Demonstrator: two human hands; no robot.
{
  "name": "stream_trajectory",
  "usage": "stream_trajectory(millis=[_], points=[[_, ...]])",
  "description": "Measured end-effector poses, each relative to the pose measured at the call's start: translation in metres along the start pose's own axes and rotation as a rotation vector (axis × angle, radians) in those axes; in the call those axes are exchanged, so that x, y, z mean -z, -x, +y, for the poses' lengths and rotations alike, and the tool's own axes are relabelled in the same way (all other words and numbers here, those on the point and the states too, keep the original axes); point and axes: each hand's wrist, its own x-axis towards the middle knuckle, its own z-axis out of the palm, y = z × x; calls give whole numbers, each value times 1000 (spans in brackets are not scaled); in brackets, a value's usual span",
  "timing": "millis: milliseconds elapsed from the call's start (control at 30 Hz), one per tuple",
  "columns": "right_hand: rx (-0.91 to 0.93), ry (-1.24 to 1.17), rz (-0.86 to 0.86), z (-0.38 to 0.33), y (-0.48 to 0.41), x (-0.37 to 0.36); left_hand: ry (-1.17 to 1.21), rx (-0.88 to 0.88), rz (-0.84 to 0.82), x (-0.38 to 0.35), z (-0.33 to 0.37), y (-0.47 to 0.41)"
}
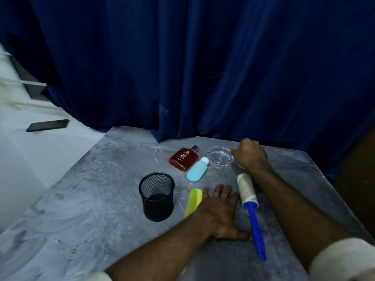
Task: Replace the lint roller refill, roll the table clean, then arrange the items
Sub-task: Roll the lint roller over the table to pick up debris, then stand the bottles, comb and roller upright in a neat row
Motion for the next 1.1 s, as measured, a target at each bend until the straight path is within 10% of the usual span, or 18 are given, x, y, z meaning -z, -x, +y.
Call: stream_trajectory(millis=[833, 1100], points=[[-190, -254, -49, 10, -20, -33, 180, -3, -24, 16, -5, 0], [-130, -325, -25, 7, -3, -1, 500, -70, 366, 52, -7, 12]])
